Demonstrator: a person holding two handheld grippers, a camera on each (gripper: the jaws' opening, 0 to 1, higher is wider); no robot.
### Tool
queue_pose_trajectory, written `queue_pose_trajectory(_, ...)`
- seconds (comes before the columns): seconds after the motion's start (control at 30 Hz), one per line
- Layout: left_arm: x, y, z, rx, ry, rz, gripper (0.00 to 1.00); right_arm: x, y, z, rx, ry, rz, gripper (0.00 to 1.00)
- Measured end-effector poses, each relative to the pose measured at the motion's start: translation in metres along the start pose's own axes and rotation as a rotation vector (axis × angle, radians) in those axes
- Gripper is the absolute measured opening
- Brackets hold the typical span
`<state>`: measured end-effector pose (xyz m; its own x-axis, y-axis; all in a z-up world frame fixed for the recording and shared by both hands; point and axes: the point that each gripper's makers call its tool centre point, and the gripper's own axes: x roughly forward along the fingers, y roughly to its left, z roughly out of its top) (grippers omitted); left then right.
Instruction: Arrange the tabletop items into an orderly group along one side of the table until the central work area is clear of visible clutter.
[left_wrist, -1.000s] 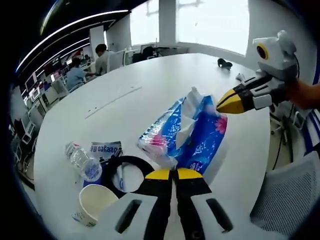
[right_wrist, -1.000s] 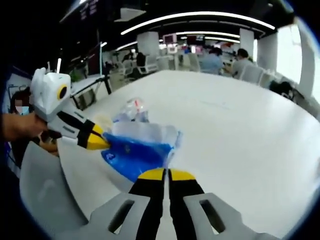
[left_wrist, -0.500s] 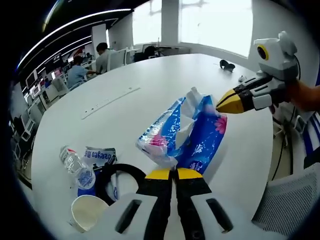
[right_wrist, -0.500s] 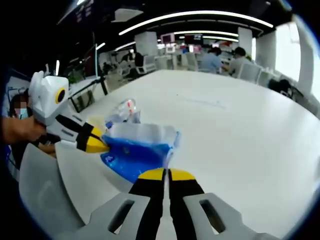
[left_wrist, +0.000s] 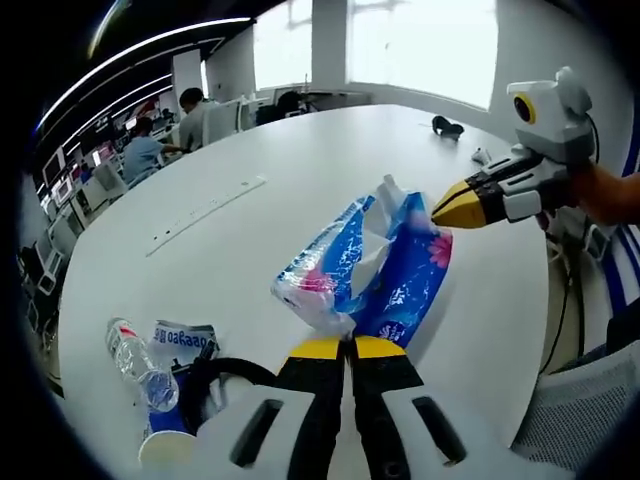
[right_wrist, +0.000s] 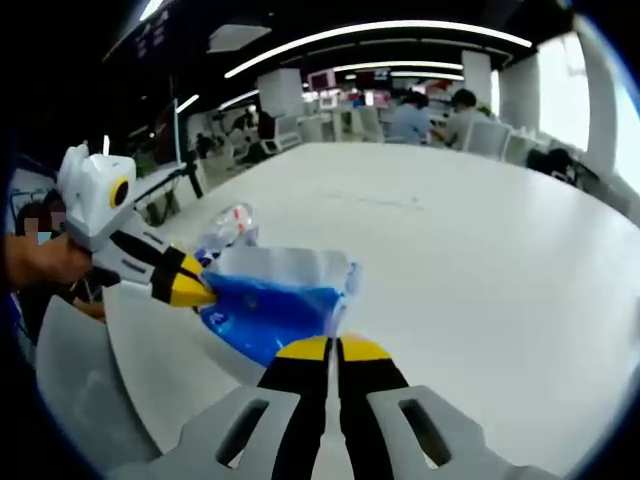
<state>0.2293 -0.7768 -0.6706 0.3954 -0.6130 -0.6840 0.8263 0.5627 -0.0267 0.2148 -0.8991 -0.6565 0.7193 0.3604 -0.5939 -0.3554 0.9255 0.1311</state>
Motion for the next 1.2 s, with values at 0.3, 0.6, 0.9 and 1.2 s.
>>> queue_pose_trajectory(0.3, 0.017, -0.005, 0.017, 0.02, -0.01, -0.015, 0.01, -0.001, -0.024, 0.002, 0.023, -0.013, -0.025, 0.0)
queue_pose_trajectory(0.6, 0.035, -0.009, 0.026, 0.035, -0.015, -0.028, 0.01, -0.001, -0.044, -0.003, 0.046, -0.014, -0.043, 0.0)
queue_pose_trajectory(0.9, 0.048, -0.011, 0.031, 0.027, -0.016, -0.033, 0.01, 0.002, -0.057, -0.005, 0.063, -0.018, -0.05, 0.0)
queue_pose_trajectory(1.2, 0.06, -0.01, 0.037, 0.042, -0.013, -0.042, 0.01, 0.006, -0.071, -0.007, 0.082, -0.019, -0.056, 0.0)
